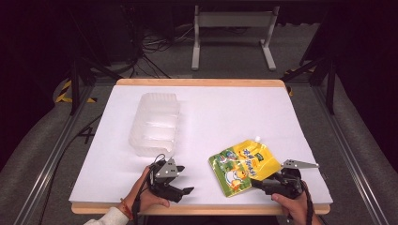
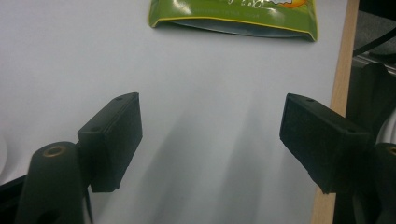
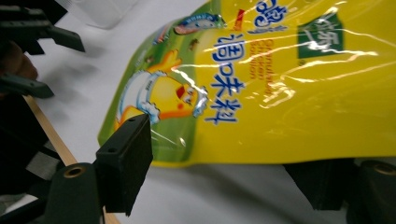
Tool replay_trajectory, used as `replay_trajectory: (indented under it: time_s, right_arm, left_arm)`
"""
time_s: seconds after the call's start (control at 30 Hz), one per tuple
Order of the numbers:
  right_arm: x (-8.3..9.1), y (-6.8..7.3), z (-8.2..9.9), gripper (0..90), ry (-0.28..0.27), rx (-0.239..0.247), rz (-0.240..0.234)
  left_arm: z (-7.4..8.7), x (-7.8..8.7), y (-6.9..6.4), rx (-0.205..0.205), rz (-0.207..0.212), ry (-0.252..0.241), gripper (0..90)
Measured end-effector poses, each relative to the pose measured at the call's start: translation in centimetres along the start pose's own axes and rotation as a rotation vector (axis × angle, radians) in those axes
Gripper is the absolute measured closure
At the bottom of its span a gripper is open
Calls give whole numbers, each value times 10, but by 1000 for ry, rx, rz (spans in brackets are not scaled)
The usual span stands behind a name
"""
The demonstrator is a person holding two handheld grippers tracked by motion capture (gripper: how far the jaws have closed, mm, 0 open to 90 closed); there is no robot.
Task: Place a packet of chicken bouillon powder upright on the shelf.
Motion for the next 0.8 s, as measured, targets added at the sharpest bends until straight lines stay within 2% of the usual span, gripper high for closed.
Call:
replay_trajectory:
  time_s: [0.13,0.23,0.27,0.33,0.37,0.43,0.63,0.8]
  right_arm:
    - [-11,-2,-8,345,-21,-45,26]
    - [-17,-2,-14,484,-42,-53,49]
    - [-17,-2,-14,484,-42,-53,49]
    - [-20,-2,-18,658,-48,-33,74]
    - [-21,-1,-21,721,-63,-24,69]
    - [-20,0,-24,780,-80,-11,56]
    - [-7,19,-39,886,-157,122,-13]
    - [-3,45,-54,900,-182,247,-65]
  left_arm:
    - [-4,-6,0,-5,5,11,209]
    - [-12,-14,2,-1,15,7,206]
    - [-12,-14,2,-1,15,7,206]
    - [-19,-19,3,5,22,2,206]
    - [-23,-20,4,1,23,1,202]
    - [-29,-22,4,0,19,-7,198]
    - [-50,-19,9,21,28,-70,193]
    - [-64,-15,12,25,40,-106,197]
Point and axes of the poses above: each handheld gripper's, and its own axes: x roughly backward along the jaws, z roughly out of its underside, y roughly to its left, the point moved 6 cm from there along -x, roughly forward along the jaws, and after that the axes turned 7 degrees about x, right-handed, at the moved point
